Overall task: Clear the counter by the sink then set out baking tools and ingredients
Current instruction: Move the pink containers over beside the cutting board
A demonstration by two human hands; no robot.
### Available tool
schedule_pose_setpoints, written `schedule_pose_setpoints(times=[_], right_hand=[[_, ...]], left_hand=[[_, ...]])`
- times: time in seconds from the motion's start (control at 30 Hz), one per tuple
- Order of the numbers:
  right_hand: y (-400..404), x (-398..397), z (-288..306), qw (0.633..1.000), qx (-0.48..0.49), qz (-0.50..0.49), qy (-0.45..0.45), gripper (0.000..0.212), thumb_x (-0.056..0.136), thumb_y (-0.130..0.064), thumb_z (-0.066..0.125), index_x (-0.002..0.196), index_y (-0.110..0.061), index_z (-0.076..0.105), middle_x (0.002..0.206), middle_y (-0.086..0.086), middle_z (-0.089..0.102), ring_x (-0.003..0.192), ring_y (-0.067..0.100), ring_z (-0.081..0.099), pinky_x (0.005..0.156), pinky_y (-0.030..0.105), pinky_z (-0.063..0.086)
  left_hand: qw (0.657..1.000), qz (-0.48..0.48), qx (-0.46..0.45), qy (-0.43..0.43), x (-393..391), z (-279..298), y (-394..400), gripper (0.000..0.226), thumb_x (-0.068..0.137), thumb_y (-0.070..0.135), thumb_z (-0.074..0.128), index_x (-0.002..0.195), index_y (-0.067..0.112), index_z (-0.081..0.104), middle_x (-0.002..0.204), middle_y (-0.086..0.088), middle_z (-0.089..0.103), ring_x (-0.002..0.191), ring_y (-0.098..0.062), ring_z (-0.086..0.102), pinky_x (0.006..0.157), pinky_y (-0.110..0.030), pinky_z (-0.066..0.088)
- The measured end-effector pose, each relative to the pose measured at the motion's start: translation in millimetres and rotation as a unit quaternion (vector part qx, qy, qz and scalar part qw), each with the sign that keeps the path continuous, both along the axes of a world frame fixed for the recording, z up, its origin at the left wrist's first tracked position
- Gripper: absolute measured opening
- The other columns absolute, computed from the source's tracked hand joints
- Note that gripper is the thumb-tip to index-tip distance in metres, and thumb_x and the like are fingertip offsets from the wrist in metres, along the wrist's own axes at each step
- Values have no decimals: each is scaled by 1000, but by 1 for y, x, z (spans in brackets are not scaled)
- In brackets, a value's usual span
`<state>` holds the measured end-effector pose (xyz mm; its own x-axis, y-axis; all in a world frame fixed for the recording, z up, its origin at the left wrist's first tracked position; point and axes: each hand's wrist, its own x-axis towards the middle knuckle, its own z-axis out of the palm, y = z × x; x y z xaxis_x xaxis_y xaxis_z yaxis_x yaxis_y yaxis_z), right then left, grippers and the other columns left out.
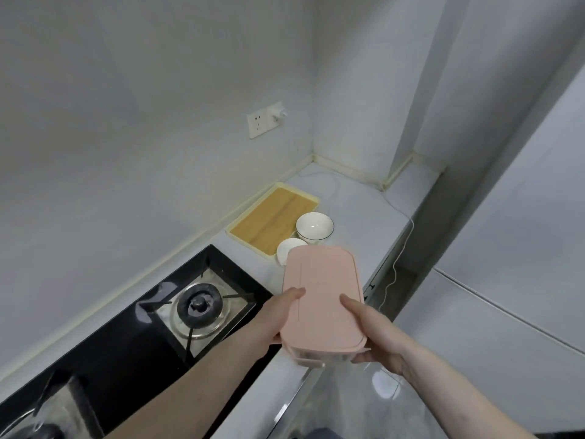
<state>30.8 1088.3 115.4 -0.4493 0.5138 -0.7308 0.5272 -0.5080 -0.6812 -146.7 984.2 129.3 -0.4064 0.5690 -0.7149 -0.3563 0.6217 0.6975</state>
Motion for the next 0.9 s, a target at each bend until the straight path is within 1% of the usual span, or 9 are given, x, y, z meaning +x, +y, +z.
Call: schedule_pose_setpoints(times=[0.13,0.27,0.37,0.47,0.53,0.63,0.73,0.8,0.9], right_hand=[[46,2,-19,999,-7,-30,-6,49,89,-67,56,106,-23,69,71,-3,72,62,17,64,72,34,52],[103,7,-36,999,-14,-39,-11,52,90,-66,56,113,-21,67,70,-4,71,62,17,66,60,29,51],[149,11,-46,999,-23,-44,-14,56,92,-64,55,122,-18,67,82,1,74,73,23,68,57,29,53],[195,11,-55,998,-32,-57,-9,46,98,-55,52,121,-17,64,92,4,75,80,24,70,57,28,52],[226,9,-58,997,-36,-62,-9,44,99,-54,52,120,-17,64,93,5,76,83,26,71,58,30,54],[269,2,-71,997,-52,-64,-1,59,91,-57,59,130,-13,60,108,12,77,96,35,73,66,41,60],[300,-3,-81,997,-40,-66,-10,56,94,-53,59,132,-11,57,113,16,73,95,38,71,60,38,57],[313,-7,-85,996,-40,-76,-13,54,94,-49,60,133,-12,56,115,16,72,100,39,70,70,46,61],[331,-17,-97,994,-43,-97,-9,60,92,-45,64,138,-7,54,118,16,70,105,38,68,91,55,58]], left_hand=[[1000,-29,-10,6,-1,-10,52,25,93,47,59,104,25,65,104,-2,74,101,-23,67,98,-39,52],[999,-33,-4,-11,4,-23,110,27,92,47,58,110,28,64,105,0,73,99,-22,67,89,-34,53],[999,-39,-4,-14,9,-33,153,21,93,49,54,103,32,63,105,4,72,100,-19,65,93,-35,51],[999,-33,-7,-28,13,-43,198,21,93,51,54,101,34,62,104,6,72,99,-16,65,94,-34,51],[999,-29,-10,-38,16,-51,227,25,91,55,54,105,35,63,106,8,73,102,-15,66,96,-34,52],[999,-3,-19,-48,15,-64,265,41,84,61,59,118,37,63,108,8,75,104,-15,69,91,-32,55],[997,26,-27,-67,14,-78,293,47,81,62,62,119,34,65,107,6,77,103,-16,70,96,-33,55],[997,35,-27,-71,13,-85,306,49,81,63,62,121,33,65,111,4,76,107,-18,69,102,-37,52],[996,45,-30,-71,11,-93,324,57,79,66,61,125,33,63,117,5,73,110,-17,66,103,-36,50]])
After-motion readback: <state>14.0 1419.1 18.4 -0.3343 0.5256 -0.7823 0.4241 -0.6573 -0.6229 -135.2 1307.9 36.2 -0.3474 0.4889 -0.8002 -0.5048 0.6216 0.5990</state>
